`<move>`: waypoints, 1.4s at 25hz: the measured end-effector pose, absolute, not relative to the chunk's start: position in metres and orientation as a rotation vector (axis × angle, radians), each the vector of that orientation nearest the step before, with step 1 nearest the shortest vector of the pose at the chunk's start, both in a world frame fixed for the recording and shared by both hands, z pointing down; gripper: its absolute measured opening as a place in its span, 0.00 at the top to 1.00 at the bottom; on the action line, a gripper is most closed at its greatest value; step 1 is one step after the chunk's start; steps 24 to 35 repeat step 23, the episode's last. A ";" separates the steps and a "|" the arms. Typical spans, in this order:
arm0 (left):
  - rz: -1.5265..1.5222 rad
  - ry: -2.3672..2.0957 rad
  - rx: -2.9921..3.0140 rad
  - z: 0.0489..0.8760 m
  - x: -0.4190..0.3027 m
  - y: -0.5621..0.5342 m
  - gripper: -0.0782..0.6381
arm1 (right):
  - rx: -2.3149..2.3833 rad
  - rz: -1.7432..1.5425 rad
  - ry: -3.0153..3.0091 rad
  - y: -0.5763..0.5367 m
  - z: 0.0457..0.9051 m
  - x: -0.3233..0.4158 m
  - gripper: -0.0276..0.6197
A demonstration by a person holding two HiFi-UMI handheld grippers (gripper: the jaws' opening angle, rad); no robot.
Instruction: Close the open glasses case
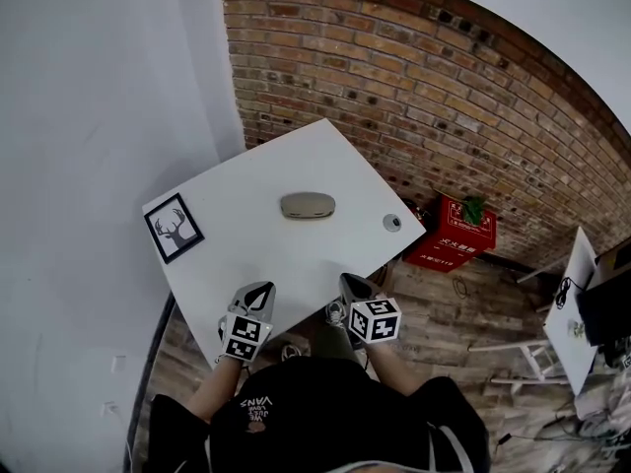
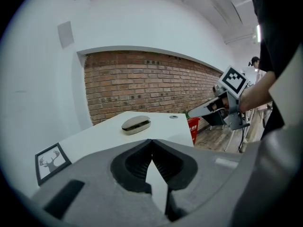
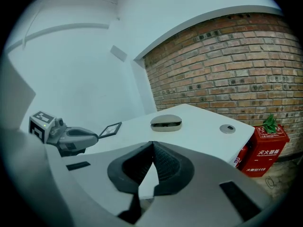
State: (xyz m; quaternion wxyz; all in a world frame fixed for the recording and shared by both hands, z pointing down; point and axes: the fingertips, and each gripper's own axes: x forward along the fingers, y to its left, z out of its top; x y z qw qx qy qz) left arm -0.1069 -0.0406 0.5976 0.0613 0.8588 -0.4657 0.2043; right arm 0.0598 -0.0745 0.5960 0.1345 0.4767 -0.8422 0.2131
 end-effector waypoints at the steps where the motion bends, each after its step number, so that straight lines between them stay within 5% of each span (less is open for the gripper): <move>1: 0.620 -1.411 2.595 0.598 -0.108 -0.039 0.88 | 1.381 0.618 -2.438 -0.073 0.597 0.059 0.96; 35: 0.588 -1.474 2.594 0.591 -0.120 -0.041 0.88 | 1.432 0.608 -2.410 -0.076 0.597 0.063 0.96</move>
